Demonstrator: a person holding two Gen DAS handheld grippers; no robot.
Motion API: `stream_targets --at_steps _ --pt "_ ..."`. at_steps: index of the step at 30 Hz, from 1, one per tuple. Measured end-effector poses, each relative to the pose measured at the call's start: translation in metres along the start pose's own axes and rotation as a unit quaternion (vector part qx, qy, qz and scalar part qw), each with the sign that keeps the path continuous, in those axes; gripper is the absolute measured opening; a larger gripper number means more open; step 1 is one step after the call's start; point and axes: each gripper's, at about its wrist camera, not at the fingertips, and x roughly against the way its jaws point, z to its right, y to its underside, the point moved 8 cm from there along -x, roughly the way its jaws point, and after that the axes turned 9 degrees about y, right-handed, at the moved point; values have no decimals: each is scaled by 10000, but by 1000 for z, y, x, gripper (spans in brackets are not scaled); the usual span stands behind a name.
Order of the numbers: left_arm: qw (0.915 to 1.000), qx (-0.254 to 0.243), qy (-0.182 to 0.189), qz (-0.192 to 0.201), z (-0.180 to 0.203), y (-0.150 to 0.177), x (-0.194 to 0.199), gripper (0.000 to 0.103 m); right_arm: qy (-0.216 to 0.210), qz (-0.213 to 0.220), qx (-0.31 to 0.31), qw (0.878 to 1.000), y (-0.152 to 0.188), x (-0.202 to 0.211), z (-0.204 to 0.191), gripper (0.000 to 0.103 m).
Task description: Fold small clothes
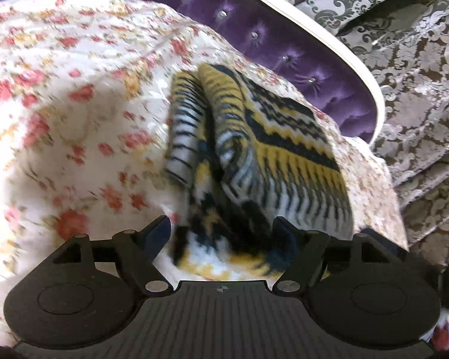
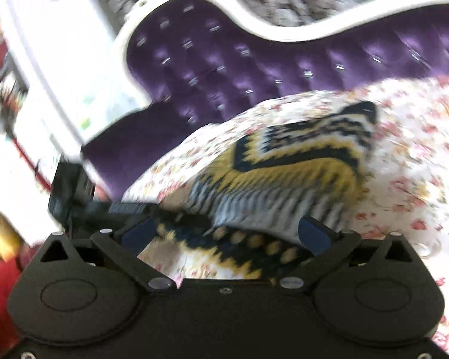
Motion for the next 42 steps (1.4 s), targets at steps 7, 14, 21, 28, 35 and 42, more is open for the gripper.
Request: stream_targets --at_steps 7,14,21,28,35,42 --pt "9993 189 298 -88 8 3 -13 76 96 -186 -1228 9922 -37 -37 71 103" --pt "9954 528 788 -165 12 3 -25 76 -321 -506 -1649 9845 -41 -87 97 103" --pt "9899 720 1153 -399 18 10 -36 38 -137 -752 -1330 9882 -39 -99 91 55" --pt "9857 615 1474 -541 52 40 -16 37 -77 -985 -1466 9842 -26 -51 81 53" --pt "9802 614 1688 -829 87 113 13 37 37 -1344 -1221 9834 17 23 54 55" --pt "9744 816 1826 -1031 111 190 50 41 -114 -1618 -1135 9802 70 77 34 56"
